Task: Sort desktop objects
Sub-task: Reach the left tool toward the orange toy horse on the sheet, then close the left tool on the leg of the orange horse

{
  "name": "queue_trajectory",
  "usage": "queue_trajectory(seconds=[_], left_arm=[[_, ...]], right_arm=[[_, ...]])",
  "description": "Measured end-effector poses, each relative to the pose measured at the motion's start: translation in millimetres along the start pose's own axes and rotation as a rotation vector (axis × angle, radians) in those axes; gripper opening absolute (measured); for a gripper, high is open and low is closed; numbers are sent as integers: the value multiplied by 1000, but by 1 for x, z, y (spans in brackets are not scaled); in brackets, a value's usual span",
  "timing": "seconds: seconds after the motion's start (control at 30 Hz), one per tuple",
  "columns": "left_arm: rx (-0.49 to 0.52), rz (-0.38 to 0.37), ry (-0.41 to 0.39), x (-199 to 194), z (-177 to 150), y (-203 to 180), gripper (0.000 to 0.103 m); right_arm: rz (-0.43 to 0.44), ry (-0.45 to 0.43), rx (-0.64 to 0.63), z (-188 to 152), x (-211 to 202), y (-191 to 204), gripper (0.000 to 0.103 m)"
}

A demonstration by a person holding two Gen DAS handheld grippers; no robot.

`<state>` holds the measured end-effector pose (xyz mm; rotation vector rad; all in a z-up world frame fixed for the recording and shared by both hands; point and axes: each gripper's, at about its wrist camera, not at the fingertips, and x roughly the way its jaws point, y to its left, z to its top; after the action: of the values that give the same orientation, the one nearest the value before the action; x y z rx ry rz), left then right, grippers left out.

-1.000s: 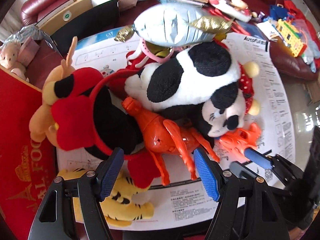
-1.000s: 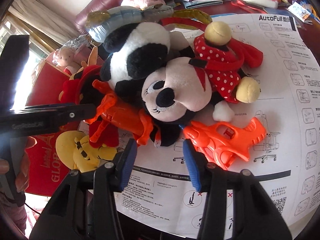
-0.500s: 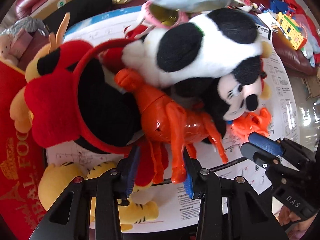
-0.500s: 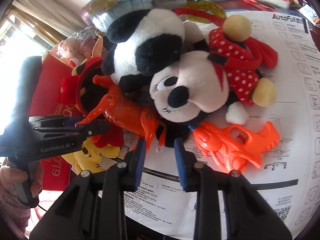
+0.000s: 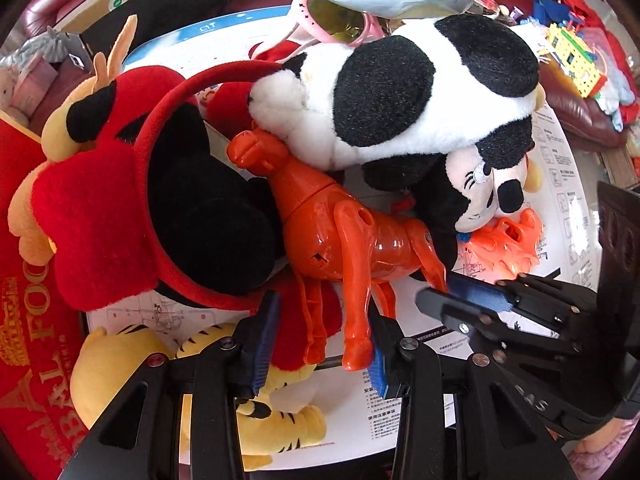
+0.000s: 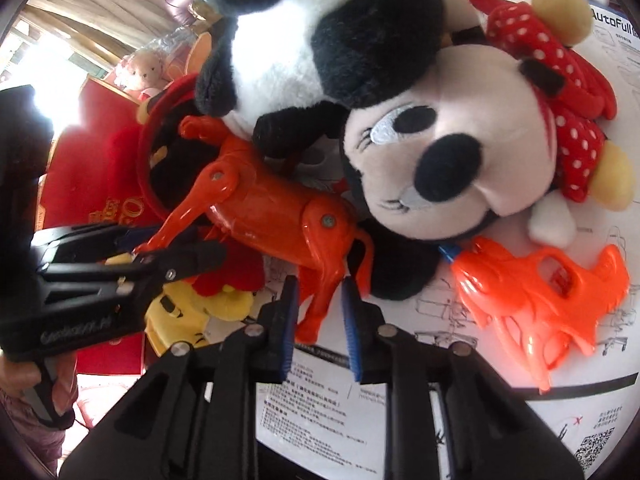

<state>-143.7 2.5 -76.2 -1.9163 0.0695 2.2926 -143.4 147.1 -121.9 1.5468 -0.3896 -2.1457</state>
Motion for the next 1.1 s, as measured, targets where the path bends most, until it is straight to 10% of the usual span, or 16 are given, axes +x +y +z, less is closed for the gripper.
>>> queue_trajectory(seconds=[0.63, 1.1], left_arm=[[137, -126, 20, 14, -42, -48, 40], [117, -75, 16, 20, -70, -61, 40]], right_arm=[[-145, -30, -81, -54, -51, -26, 14], [-159, -43, -41, -76, -62, -38, 14]])
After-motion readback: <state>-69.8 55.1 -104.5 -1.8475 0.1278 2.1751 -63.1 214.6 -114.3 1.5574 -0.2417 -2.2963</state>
